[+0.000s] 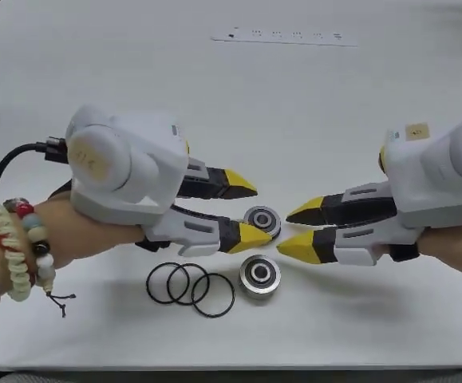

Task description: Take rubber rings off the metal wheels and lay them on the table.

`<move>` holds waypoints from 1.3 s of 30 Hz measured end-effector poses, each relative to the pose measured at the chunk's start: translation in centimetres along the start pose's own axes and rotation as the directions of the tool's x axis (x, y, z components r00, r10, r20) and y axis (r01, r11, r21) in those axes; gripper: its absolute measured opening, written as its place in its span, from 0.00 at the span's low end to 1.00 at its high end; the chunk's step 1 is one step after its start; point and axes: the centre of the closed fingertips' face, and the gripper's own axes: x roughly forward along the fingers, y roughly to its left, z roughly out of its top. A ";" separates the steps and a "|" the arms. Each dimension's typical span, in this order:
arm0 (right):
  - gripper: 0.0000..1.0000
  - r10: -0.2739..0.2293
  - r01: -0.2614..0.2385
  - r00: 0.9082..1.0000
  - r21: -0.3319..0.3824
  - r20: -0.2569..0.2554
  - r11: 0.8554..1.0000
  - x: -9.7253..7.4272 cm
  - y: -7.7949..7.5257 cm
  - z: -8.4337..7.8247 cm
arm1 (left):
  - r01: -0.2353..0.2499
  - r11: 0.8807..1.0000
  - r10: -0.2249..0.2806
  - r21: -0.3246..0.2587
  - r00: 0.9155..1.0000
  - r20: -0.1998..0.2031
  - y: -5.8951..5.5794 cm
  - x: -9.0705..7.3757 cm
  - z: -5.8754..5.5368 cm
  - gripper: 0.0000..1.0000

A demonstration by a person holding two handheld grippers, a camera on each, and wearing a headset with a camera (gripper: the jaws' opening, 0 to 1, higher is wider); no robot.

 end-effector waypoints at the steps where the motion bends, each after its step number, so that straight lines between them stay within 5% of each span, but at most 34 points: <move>1: 0.24 0.000 0.000 1.000 0.001 0.001 1.000 0.0 0.0 0.0 | 0.004 1.000 -0.004 0.002 1.000 -0.006 0.0 0.1 -0.2 0.26; 17: 0.21 0.001 -0.001 1.000 -0.012 0.006 1.000 0.5 -0.3 0.2 | 0.009 0.998 -0.009 -0.057 1.000 0.002 0.2 0.9 -0.8 0.16; 20: 0.19 -0.002 0.002 1.000 -0.020 0.007 1.000 0.5 -0.3 0.2 | -0.001 1.000 0.001 -0.022 1.000 -0.003 0.2 1.0 -0.8 0.13; 39: 0.13 -0.017 0.017 1.000 -0.053 -0.010 0.998 0.7 -0.9 0.1 | -0.012 1.000 0.012 -0.027 1.000 -0.002 0.0 0.9 -1.0 0.08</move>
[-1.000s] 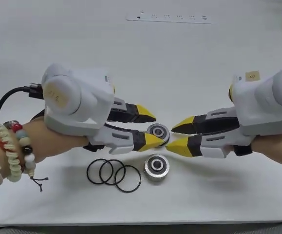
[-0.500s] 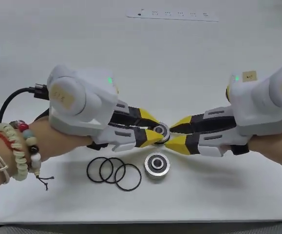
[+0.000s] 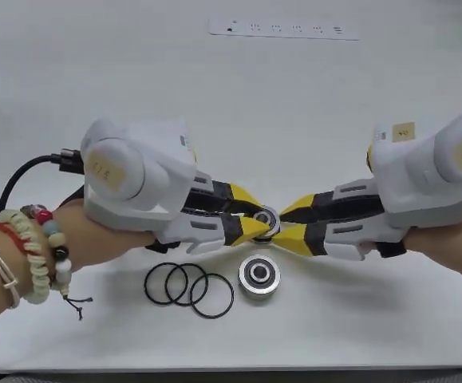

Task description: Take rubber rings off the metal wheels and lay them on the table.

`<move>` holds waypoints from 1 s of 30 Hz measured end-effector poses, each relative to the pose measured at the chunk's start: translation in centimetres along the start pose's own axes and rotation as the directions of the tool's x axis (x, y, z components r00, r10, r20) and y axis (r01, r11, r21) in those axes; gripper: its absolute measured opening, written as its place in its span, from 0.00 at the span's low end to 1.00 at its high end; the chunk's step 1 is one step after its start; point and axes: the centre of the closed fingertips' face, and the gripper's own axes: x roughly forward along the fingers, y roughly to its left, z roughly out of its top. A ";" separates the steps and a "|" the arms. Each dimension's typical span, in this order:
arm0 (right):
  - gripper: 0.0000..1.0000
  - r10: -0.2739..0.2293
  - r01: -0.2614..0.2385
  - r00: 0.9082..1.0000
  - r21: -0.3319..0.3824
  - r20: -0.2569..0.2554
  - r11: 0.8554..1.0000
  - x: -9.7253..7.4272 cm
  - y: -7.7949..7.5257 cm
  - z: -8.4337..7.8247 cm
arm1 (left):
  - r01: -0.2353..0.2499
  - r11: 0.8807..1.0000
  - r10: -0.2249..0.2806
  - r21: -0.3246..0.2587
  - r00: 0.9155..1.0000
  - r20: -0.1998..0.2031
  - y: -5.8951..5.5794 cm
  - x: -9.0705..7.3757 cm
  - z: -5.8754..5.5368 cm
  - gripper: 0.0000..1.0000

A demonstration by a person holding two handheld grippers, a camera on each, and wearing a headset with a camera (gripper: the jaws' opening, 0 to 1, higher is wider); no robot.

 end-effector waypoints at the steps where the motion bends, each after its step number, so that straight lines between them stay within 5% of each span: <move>1: 0.11 0.000 0.000 1.000 -0.003 -0.001 1.000 -0.1 0.0 0.0 | 0.001 1.000 -0.001 0.000 1.000 0.000 0.0 0.0 0.0 0.08; 4: 0.00 -0.010 0.010 1.000 -0.027 -0.003 1.000 -0.2 -0.2 -0.1 | 0.005 1.000 -0.005 0.002 1.000 -0.001 0.0 0.0 0.0 0.08; 14: 0.01 -0.020 0.020 1.000 -0.024 -0.008 1.000 -0.2 -0.4 -0.2 | 0.012 1.000 -0.012 0.004 1.000 -0.001 0.1 -0.1 -0.1 0.08; 21: 0.14 -0.021 0.021 1.000 -0.033 0.006 0.999 -0.1 -0.5 -0.1 | 0.015 1.000 -0.015 0.003 1.000 0.011 0.1 -0.1 -0.1 0.08; 30: 0.11 -0.002 0.002 1.000 0.026 0.013 1.000 0.0 -0.4 -0.3 | 0.016 1.000 -0.016 -0.006 1.000 0.010 0.1 -0.1 0.0 0.08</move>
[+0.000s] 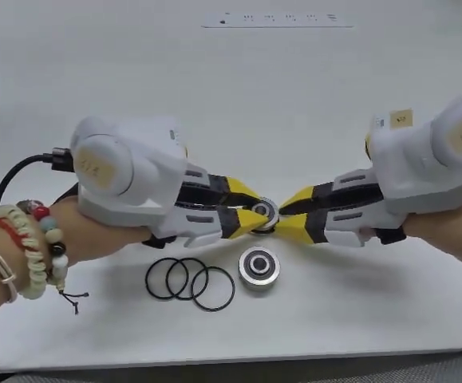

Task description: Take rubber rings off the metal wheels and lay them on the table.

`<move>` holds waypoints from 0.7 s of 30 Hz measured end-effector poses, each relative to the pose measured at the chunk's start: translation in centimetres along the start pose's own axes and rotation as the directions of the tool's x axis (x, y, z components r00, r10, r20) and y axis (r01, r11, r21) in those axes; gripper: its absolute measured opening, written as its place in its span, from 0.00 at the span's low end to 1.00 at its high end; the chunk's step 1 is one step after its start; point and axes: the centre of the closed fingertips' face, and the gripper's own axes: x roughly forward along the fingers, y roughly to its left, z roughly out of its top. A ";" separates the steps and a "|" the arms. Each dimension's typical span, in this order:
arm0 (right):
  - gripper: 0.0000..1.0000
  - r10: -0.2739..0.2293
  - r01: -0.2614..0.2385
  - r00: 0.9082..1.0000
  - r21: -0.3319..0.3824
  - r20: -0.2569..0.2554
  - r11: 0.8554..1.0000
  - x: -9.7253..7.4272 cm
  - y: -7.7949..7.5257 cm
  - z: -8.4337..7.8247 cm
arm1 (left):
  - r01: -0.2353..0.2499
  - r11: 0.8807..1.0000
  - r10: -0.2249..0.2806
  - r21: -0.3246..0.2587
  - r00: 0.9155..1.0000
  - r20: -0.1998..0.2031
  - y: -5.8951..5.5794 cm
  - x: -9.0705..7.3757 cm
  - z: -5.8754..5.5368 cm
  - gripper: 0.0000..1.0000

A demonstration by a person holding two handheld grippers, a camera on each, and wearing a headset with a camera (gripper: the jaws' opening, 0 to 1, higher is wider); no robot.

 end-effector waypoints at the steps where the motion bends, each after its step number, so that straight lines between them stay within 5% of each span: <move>1: 0.11 0.000 0.000 1.000 -0.002 0.000 1.000 0.0 0.1 0.0 | 0.000 1.000 0.000 0.000 1.000 -0.001 0.0 0.0 0.0 0.08; 10: 0.05 -0.012 0.012 1.000 -0.002 -0.018 1.000 0.0 0.0 0.0 | 0.001 1.000 -0.001 -0.017 1.000 0.001 0.1 0.1 0.0 0.08; 11: 0.00 -0.070 0.070 0.997 -0.008 -0.038 0.998 -0.1 -0.9 -0.4 | 0.001 1.000 -0.001 -0.016 1.000 0.000 0.1 0.1 0.0 0.08; 12: 0.00 -0.055 0.054 0.998 -0.054 -0.027 0.997 0.1 -0.7 -0.2 | 0.000 1.000 0.000 -0.019 1.000 0.000 0.1 0.1 0.0 0.08; 21: 0.00 -0.033 0.034 0.999 0.035 -0.026 0.999 0.3 -0.3 -0.2 | 0.002 1.000 -0.002 -0.003 1.000 -0.003 0.1 0.2 0.1 0.08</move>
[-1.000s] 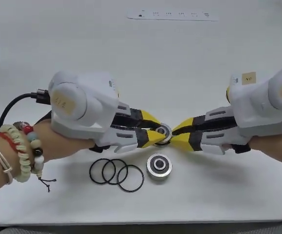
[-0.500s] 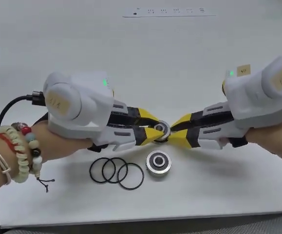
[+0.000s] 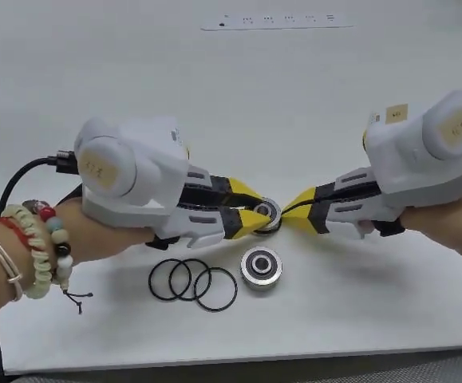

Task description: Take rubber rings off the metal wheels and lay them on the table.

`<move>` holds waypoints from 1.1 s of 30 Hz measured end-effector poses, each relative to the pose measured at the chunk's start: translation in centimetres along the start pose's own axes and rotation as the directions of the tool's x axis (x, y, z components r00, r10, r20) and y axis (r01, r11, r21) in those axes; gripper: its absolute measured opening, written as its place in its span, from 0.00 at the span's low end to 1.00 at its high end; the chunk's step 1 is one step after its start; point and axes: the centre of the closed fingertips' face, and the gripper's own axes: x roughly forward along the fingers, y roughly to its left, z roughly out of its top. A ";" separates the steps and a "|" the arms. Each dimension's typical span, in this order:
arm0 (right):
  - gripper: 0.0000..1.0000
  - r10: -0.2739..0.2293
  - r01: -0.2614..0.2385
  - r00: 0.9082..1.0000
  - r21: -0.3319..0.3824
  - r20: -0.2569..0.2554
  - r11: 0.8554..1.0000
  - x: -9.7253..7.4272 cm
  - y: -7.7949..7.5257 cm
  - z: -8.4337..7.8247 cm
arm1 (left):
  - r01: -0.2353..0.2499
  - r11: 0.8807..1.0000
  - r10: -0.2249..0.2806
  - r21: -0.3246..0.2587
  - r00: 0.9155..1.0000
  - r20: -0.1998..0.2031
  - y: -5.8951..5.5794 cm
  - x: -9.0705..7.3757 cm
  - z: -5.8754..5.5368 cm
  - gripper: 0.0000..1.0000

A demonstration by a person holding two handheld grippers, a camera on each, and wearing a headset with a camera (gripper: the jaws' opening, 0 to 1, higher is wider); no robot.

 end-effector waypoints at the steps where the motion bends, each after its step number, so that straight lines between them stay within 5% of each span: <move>1: 0.00 0.006 -0.006 1.000 0.014 0.006 1.000 0.0 0.1 0.1 | 0.001 1.000 -0.001 0.000 1.000 0.000 0.0 0.0 0.0 0.08; 16: 0.08 0.037 -0.037 0.999 0.045 -0.005 0.998 -0.1 0.2 0.2 | 0.002 1.000 -0.002 0.005 1.000 0.001 0.0 0.0 0.1 0.08; 29: 0.08 0.088 -0.093 0.995 0.119 0.046 0.989 -0.9 0.8 0.5 | 0.002 1.000 -0.002 0.004 1.000 0.005 0.0 0.0 0.1 0.08; 33: 0.04 0.066 -0.066 0.998 0.034 -0.003 0.997 -0.5 1.0 -0.2 | 0.003 1.000 -0.003 0.003 1.000 0.004 0.0 0.0 0.1 0.08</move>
